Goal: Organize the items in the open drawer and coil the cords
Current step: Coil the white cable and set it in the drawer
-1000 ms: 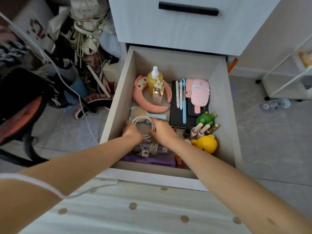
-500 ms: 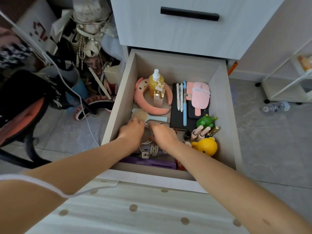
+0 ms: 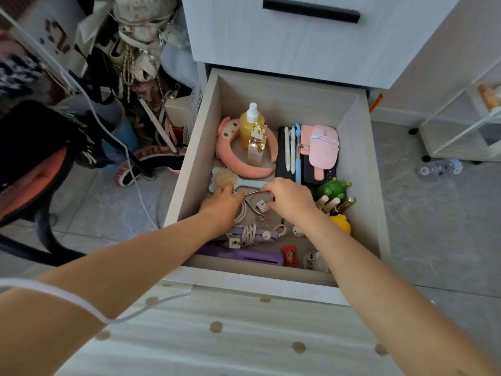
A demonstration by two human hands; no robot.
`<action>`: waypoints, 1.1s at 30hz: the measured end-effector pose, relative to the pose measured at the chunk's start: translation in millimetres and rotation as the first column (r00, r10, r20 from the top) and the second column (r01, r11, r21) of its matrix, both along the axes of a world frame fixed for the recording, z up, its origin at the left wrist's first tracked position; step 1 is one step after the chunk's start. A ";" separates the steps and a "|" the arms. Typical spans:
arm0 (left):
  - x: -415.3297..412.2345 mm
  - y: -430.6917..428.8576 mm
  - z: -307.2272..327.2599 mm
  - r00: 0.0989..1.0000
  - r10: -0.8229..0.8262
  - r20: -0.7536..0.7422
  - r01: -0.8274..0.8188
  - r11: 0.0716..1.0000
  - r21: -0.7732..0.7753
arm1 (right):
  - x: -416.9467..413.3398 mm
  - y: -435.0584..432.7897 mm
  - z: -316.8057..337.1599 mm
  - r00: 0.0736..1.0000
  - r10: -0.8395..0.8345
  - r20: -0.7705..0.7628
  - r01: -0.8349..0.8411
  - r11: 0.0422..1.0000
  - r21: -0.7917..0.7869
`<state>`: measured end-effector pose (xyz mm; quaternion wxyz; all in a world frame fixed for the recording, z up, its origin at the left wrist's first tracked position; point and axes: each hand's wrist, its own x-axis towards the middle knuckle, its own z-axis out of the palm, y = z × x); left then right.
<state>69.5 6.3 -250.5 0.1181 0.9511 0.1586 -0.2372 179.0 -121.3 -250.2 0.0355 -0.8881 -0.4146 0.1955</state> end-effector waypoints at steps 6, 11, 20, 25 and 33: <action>-0.3 -0.6 -1.7 1.000 0.015 0.024 -0.017 0.997 0.070 | -7.5 6.0 -7.0 0.995 0.093 0.047 -0.091 0.995 -0.043; -0.1 -0.4 3.1 0.997 0.079 0.016 -0.079 0.996 0.028 | -13.4 6.4 -4.5 0.991 0.131 0.031 -0.129 0.990 -0.054; 12.4 -10.5 17.4 0.872 0.487 0.042 -0.331 0.652 -0.682 | 4.3 -12.8 32.2 0.992 -0.119 -0.028 0.122 0.986 0.117; 19.0 -22.4 25.9 0.717 0.580 -0.388 -0.528 0.087 -0.845 | 3.8 -16.3 36.2 0.998 -0.048 0.049 0.044 0.997 0.066; 8.4 -28.3 16.8 0.994 -0.025 0.111 0.082 0.833 -0.547 | -8.3 -38.7 66.4 0.971 0.227 -0.077 -0.237 0.956 -0.174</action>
